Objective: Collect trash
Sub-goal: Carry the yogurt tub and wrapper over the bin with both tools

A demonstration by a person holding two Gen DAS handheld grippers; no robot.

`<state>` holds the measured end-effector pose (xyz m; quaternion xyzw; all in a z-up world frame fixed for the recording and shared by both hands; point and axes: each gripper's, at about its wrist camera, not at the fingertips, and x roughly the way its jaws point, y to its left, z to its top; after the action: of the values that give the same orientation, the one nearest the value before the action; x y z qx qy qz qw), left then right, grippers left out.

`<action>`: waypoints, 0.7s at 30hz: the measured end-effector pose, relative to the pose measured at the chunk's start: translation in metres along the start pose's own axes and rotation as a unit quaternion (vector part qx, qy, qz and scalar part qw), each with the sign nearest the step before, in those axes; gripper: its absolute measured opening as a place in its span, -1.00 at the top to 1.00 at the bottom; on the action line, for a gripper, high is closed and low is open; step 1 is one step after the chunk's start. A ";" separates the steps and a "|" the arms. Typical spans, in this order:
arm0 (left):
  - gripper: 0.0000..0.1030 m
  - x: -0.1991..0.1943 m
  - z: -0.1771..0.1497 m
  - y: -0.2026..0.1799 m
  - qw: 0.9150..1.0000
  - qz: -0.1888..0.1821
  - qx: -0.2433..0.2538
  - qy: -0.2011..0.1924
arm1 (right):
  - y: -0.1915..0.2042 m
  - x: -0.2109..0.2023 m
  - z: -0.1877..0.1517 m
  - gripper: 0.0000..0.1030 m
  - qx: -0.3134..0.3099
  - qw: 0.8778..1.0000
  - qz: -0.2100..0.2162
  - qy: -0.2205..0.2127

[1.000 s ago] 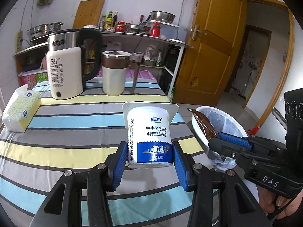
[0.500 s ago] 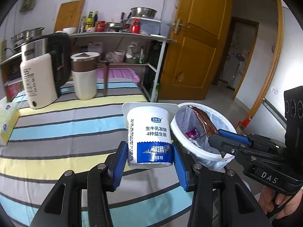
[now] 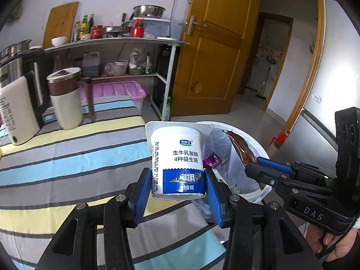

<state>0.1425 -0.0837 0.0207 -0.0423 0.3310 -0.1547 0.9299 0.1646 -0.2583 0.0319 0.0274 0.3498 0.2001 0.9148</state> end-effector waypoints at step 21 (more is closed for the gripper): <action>0.07 0.069 0.014 -0.032 0.998 -0.048 0.023 0.038 | -0.059 0.018 -0.005 0.58 0.050 0.997 -0.052 0.019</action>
<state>0.1937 -0.1366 -0.0040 -0.0311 0.3604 -0.2086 0.9087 0.1940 -0.3063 0.0053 0.0516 0.3777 0.1351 0.9146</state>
